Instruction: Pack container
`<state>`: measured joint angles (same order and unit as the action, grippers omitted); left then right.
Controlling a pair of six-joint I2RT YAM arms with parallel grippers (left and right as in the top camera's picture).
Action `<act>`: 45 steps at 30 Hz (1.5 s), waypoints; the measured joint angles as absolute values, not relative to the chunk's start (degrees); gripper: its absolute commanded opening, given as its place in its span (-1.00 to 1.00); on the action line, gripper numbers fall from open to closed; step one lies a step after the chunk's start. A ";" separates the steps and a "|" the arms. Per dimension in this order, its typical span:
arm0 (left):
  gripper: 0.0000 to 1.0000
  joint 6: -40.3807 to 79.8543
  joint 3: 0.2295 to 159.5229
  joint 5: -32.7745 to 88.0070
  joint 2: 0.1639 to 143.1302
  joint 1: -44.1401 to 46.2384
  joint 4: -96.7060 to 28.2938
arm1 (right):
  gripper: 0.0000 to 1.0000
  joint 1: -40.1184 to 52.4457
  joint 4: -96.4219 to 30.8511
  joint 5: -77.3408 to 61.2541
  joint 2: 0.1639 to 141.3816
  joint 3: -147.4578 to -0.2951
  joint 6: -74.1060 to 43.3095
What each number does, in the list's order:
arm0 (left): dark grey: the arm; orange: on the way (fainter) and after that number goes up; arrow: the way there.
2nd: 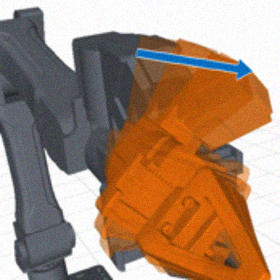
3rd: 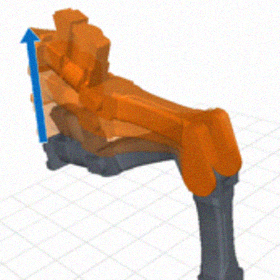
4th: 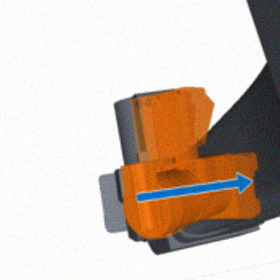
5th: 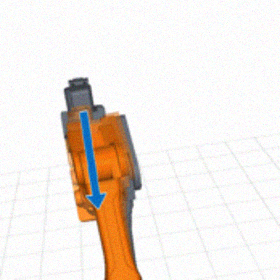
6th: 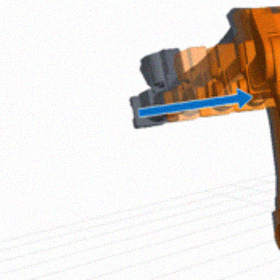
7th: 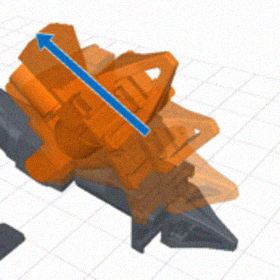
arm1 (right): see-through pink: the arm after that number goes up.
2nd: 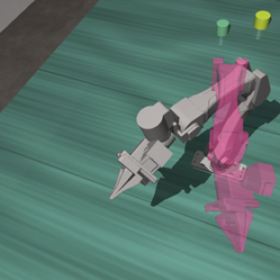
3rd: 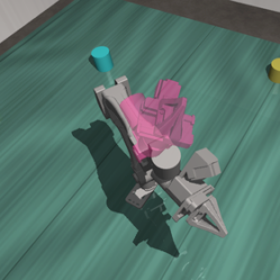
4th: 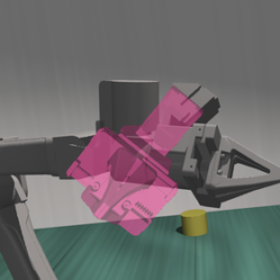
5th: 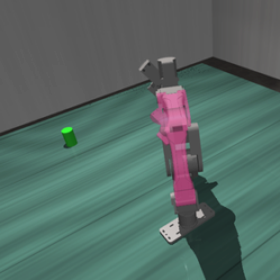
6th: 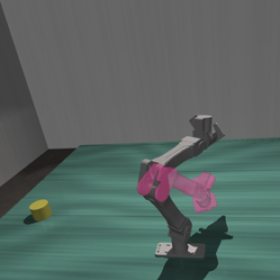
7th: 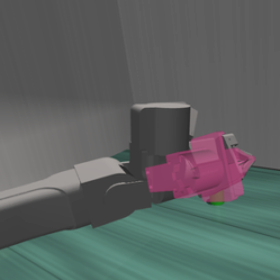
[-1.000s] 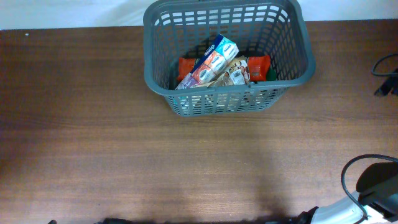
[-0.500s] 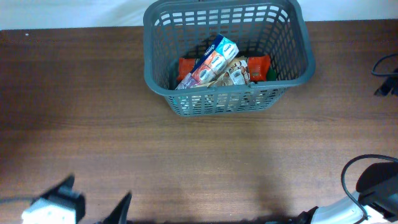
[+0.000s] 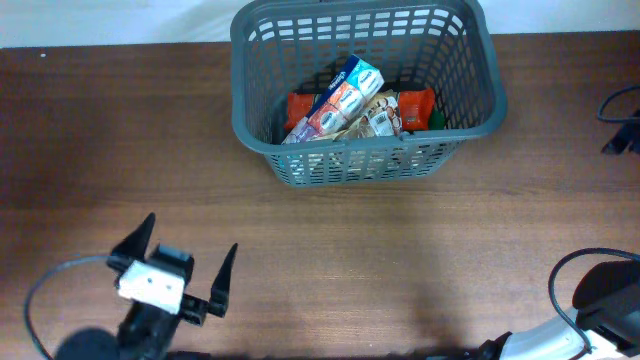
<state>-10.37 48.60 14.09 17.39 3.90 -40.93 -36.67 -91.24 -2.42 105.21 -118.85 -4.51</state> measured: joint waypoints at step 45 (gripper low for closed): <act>0.99 -3.40 5.96 8.29 1.06 -1.43 6.70 | 0.98 -36.67 -91.26 -2.42 105.21 -118.85 -4.54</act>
<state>-3.40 5.96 8.29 1.06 -1.43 6.70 -36.67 -91.26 -2.42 105.21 -118.85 -4.54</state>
